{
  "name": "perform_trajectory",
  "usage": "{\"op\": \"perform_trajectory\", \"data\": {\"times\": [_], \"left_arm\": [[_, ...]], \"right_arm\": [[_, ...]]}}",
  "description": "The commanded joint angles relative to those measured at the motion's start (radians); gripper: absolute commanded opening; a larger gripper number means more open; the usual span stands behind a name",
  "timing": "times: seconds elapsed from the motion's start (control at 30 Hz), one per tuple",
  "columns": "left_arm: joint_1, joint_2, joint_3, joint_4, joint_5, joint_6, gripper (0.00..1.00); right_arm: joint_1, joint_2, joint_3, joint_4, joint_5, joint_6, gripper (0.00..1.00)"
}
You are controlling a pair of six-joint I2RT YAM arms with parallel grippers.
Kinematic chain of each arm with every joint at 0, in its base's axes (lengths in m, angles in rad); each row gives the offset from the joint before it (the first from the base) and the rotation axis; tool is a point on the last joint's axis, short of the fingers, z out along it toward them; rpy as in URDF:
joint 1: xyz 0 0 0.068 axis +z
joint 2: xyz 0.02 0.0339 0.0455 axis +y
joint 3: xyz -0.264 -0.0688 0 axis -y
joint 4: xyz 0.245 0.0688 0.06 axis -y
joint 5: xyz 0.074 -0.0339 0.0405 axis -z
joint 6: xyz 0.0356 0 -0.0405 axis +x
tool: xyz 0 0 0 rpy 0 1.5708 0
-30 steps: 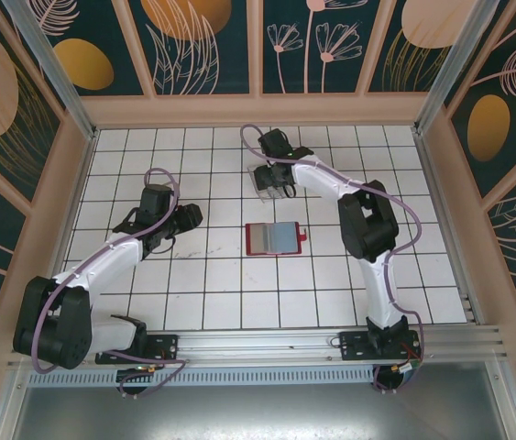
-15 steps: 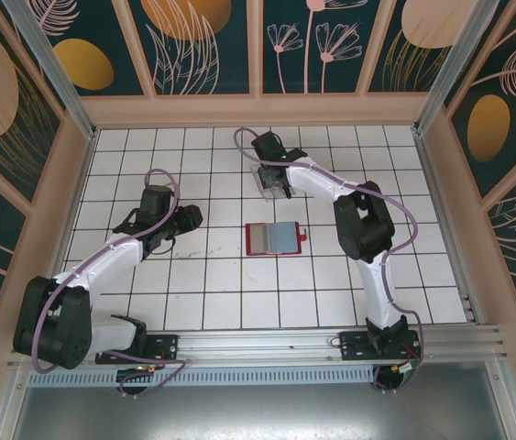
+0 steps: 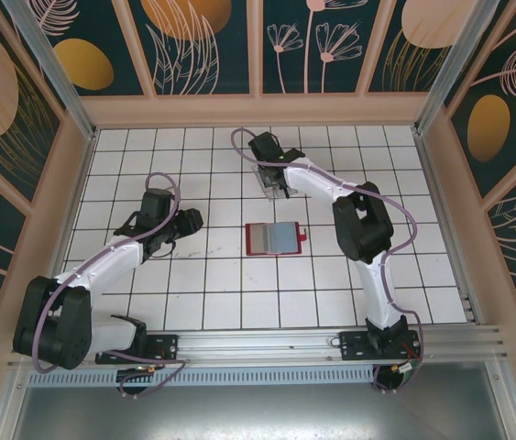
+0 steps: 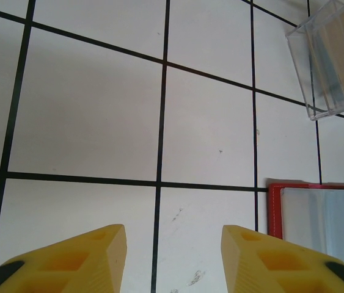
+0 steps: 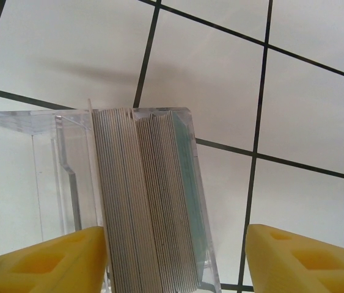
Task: Put the credit cards into the card holder
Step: Pick up the credit card from the storage box.
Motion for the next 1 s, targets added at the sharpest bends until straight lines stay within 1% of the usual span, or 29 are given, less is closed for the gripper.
{"op": "perform_trajectory", "data": {"times": [0.0,0.07,0.17,0.43,0.57,0.7,0.87,0.9,0.97], "left_arm": [[-0.004,-0.017,-0.006,0.017,0.01,-0.01,0.46],[-0.004,-0.017,-0.006,0.02,0.014,-0.011,0.46],[-0.004,-0.013,-0.003,0.018,0.012,-0.006,0.46],[-0.004,-0.015,-0.004,0.017,0.021,-0.011,0.46],[-0.004,-0.019,-0.009,0.021,0.021,-0.013,0.46],[-0.003,-0.024,-0.015,0.035,0.041,-0.036,0.46],[-0.005,-0.005,-0.027,0.092,0.123,-0.082,0.44],[-0.013,-0.008,-0.029,0.092,0.106,-0.092,0.43],[-0.042,-0.023,-0.03,0.084,0.036,-0.087,0.43]], "right_arm": [[-0.001,-0.016,0.012,-0.026,0.047,-0.013,0.53],[0.0,-0.022,0.009,-0.025,0.045,-0.014,0.46],[0.0,-0.026,0.006,-0.012,0.029,-0.029,0.33],[0.003,-0.02,0.028,-0.044,0.014,-0.023,0.16],[0.009,-0.04,0.002,-0.017,0.005,-0.034,0.14],[0.01,-0.048,0.016,-0.032,0.012,-0.026,0.07],[0.01,-0.095,-0.003,0.007,-0.074,-0.016,0.06],[0.012,-0.121,-0.027,0.033,-0.101,-0.012,0.06],[0.01,-0.183,-0.095,0.114,-0.155,-0.006,0.06]]}}
